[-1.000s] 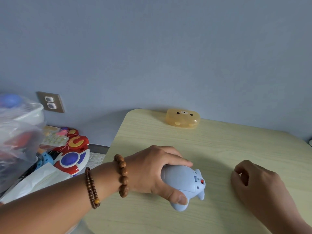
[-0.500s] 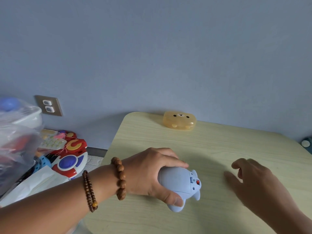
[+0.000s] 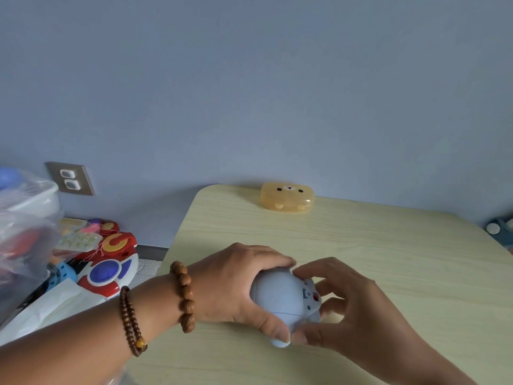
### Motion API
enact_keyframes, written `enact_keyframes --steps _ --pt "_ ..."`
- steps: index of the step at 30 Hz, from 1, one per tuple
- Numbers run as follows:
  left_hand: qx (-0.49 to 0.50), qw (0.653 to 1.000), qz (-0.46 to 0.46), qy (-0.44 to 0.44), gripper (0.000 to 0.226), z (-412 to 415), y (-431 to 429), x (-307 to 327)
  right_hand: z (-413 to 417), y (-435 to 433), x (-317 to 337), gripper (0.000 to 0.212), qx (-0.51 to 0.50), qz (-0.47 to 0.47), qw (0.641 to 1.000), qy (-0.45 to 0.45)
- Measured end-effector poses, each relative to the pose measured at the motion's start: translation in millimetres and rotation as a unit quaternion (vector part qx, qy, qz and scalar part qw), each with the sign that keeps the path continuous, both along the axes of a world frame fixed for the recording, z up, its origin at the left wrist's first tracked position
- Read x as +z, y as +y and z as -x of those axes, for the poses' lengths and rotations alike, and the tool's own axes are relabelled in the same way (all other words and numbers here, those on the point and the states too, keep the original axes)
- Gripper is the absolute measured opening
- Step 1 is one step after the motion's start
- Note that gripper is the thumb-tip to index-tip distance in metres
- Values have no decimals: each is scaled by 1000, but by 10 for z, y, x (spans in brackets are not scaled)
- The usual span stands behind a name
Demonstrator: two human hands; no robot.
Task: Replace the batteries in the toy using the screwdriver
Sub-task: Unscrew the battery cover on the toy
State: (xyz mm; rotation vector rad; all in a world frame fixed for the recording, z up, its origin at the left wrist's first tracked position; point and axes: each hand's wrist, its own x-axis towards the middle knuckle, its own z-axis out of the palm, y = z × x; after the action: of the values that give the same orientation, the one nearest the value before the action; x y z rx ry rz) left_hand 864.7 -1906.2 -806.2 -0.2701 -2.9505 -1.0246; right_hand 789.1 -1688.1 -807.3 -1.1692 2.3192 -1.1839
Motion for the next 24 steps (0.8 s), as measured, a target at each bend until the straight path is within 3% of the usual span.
enact_keyframes --steps 3,6,10,24 --pt "25 999 12 -23 89 -10 43 53 4 17 -2 68 -17 -5 999 -27" --pt "37 998 22 -40 59 -4 197 132 -19 18 3 66 -24 11 999 -31" --pt "148 987 64 -8 36 7 508 154 -45 0 21 62 -12 32 999 -26" --pt "216 961 173 -14 33 90 818 242 -17 32 -30 51 -2 46 999 24"
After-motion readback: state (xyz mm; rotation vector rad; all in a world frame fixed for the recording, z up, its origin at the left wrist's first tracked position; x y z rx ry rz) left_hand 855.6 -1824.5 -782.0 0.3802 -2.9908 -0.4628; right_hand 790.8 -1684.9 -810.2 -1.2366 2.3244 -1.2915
